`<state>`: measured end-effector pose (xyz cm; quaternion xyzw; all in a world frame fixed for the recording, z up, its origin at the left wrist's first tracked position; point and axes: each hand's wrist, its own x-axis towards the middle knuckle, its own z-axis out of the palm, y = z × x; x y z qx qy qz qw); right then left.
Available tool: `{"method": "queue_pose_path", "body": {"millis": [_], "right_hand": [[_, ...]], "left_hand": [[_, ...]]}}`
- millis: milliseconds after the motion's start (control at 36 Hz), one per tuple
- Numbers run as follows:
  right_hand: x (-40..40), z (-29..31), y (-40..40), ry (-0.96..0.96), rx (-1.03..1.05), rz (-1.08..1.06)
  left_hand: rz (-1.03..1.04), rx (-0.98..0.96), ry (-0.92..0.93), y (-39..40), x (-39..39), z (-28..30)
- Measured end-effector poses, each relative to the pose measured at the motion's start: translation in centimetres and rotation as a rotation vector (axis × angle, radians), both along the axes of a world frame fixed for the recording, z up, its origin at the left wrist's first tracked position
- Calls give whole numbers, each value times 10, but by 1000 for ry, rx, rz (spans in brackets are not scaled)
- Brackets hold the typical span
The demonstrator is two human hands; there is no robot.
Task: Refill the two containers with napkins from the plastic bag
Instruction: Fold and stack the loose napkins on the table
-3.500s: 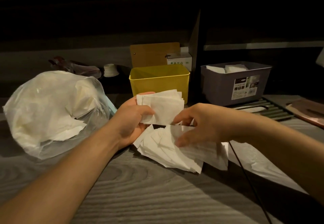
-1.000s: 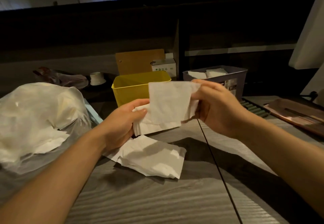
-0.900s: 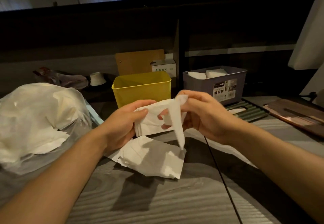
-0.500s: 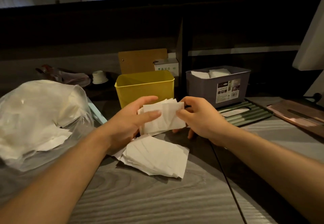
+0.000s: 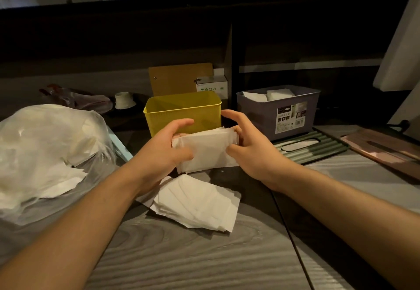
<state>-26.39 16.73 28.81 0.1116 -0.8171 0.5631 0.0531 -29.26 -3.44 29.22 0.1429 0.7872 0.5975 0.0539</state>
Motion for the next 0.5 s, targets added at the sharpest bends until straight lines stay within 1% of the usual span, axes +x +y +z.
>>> {"method": "queue_pose_path", "body": {"millis": [56,111,222,333,500], "right_hand": [[1,0,-2,-6,-9,14],[3,-1,-4,7,-9,33],[6,0,-9,21,-29,59],[5,1,-8,20,-43,7],[7,2,-8,24,2,1]], "left_hand": [[24,18,-23,0,1,-1],[37,-10,-20,3,4,-1],[-2,-55,7,13,9,-1],[15,-22,20,14,6,0],[48,63,-26,9,4,-1]]}}
